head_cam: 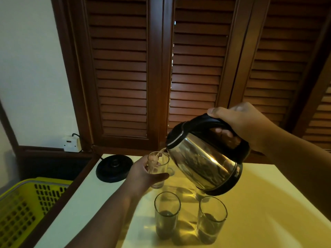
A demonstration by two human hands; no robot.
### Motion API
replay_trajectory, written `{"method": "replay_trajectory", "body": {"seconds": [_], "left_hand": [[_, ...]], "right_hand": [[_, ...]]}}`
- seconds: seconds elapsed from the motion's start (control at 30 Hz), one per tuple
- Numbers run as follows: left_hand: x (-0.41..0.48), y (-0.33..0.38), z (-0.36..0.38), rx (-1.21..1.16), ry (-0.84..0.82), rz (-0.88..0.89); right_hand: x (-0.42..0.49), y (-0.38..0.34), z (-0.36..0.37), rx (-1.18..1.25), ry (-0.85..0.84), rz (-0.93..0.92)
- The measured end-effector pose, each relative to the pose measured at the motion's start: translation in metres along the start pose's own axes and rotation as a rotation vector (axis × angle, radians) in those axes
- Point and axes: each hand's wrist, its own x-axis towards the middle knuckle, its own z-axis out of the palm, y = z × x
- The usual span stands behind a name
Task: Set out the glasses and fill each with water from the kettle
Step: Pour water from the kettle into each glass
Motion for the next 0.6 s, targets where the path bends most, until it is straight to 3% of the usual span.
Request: {"method": "replay_trajectory", "body": {"seconds": [0.6], "left_hand": [[0.0041,-0.0001,0.0024,0.077,-0.038,0.062]], "right_hand": [[-0.003,-0.0004,-0.0083,-0.058,0.066,0.003]]}}
